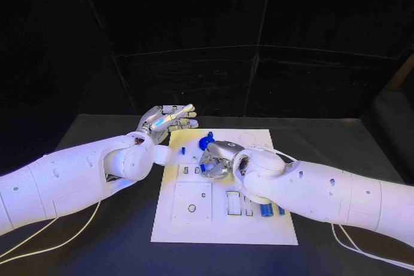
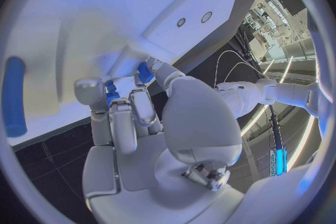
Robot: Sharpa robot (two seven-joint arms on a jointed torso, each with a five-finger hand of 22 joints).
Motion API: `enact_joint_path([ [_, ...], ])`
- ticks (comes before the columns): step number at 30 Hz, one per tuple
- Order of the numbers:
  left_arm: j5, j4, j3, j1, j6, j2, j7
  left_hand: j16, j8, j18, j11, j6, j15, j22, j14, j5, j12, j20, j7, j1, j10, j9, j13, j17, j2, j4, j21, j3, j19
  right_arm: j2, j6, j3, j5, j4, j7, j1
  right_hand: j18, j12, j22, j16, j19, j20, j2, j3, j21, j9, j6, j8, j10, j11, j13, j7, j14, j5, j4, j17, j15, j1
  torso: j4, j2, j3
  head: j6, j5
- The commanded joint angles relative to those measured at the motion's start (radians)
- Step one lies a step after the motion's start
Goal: Assemble the parts on the task board
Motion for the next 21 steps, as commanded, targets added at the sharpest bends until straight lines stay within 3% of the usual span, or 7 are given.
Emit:
enact_joint_path([
  [1,0.0,0.0,0.001,0.002,0.013,0.0,0.007,-0.006,-0.005,0.015,0.0,0.009,-0.001,-0.001,0.007,-0.006,-0.004,0.001,-0.001,-0.001,0.008,0.0,0.0,0.001,0.011,-0.004,-0.004,-0.001,0.005,0.0,0.009,-0.004,-0.006,-0.003,-0.018,-0.003,0.001,-0.008,-0.001,0.006,0.002,0.008,-0.012,-0.012,-0.004,0.0,-0.013,-0.007,-0.009,0.001,-0.003,0.001,0.104,0.007,0.002,0.263,0.007,-0.004,0.0001,0.0,0.0002,-0.001,-0.001],
  [11,0.0,-0.002,0.001,0.002,0.013,0.0,0.009,-0.007,-0.005,0.015,-0.001,0.01,-0.001,-0.002,0.008,-0.006,-0.004,0.001,-0.002,-0.002,0.009,0.0,0.0,0.001,0.011,-0.005,-0.005,-0.001,0.006,-0.002,-0.055,-0.004,-0.014,0.001,-0.009,-0.003,0.002,-0.016,-0.008,0.006,-0.001,0.014,-0.031,-0.065,-0.008,0.002,-0.038,-0.003,-0.02,0.006,-0.016,0.006,0.104,0.016,0.027,0.263,0.012,-0.025,-0.0008,0.0,0.0004,-0.001,-0.001],
  [15,0.0,-0.004,0.001,0.002,0.016,0.0,0.007,-0.007,-0.004,0.015,-0.002,0.012,-0.002,-0.003,0.01,-0.006,-0.003,0.001,-0.004,-0.002,0.013,0.001,0.001,0.002,0.012,-0.007,-0.006,0.0,0.008,-0.011,-0.12,-0.004,-0.015,0.013,0.013,-0.005,0.001,-0.014,-0.01,0.006,0.0,0.007,-0.02,-0.124,-0.008,0.005,-0.056,0.008,-0.022,0.002,-0.019,0.001,0.104,0.026,0.05,0.263,0.003,-0.007,-0.0003,0.0,0.0006,-0.001,-0.001],
  [17,-0.001,-0.008,0.001,0.002,0.023,0.0,0.002,-0.002,-0.002,0.017,-0.007,0.02,-0.008,-0.002,0.026,-0.006,0.0,-0.003,-0.01,-0.003,0.023,0.001,0.001,0.006,0.014,-0.009,-0.002,0.001,0.019,-0.02,-0.152,-0.004,-0.015,0.021,0.042,-0.006,0.003,-0.013,-0.012,0.006,0.0,0.004,-0.019,-0.146,-0.009,0.006,-0.063,0.012,-0.022,0.001,-0.019,0.002,0.104,0.029,0.057,0.263,0.002,0.004,0.0001,0.0,0.0011,-0.001,-0.001],
  [21,-0.031,-0.021,0.001,0.002,0.061,-0.003,-0.018,0.025,0.011,0.017,-0.034,0.077,-0.041,0.008,0.127,-0.006,0.004,-0.036,-0.032,-0.017,0.093,0.003,0.003,0.038,0.024,-0.006,0.031,0.008,0.105,-0.055,-0.204,-0.003,-0.003,0.053,0.156,-0.007,0.004,-0.008,-0.023,0.006,-0.005,0.004,-0.013,-0.158,-0.013,0.004,-0.074,0.013,-0.018,0.002,-0.014,0.004,0.104,0.031,0.052,0.263,0.0,0.028,-0.0015,-0.002,0.002,-0.002,0.003],
])
